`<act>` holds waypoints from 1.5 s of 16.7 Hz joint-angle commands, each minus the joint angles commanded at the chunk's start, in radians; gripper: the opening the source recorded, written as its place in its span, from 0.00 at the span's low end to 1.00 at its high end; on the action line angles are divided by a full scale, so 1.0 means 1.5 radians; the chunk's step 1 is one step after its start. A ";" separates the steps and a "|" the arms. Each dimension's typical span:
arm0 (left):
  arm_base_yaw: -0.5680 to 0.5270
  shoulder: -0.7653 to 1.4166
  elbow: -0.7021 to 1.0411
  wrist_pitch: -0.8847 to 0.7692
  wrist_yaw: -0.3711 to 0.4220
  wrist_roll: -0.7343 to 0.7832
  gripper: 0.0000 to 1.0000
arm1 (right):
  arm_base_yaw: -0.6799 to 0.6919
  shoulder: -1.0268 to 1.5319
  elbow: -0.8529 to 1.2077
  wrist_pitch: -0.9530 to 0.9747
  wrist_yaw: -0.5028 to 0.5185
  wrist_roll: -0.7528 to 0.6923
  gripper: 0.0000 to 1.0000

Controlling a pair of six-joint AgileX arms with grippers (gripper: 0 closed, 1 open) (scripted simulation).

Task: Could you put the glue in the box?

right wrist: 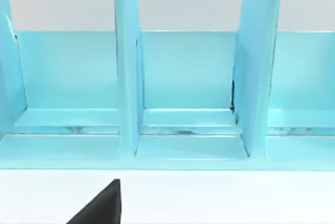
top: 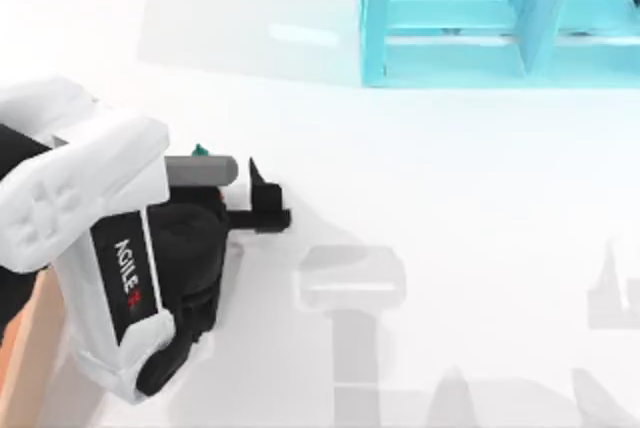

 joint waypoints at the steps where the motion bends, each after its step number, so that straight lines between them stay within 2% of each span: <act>1: 0.000 0.000 0.000 0.000 0.000 0.000 0.70 | 0.000 0.000 0.000 0.000 0.000 0.000 1.00; 10: 0.000 0.000 0.000 0.000 0.000 0.000 0.02 | 0.000 0.000 0.000 0.000 0.000 0.000 1.00; 20: -0.001 -0.002 0.000 -0.001 0.000 0.000 0.00 | 0.000 0.000 0.000 0.000 0.000 0.000 1.00; 25: 0.003 -0.096 -0.004 -0.095 -0.004 -0.002 0.00 | 0.000 0.000 0.000 0.000 0.000 0.000 1.00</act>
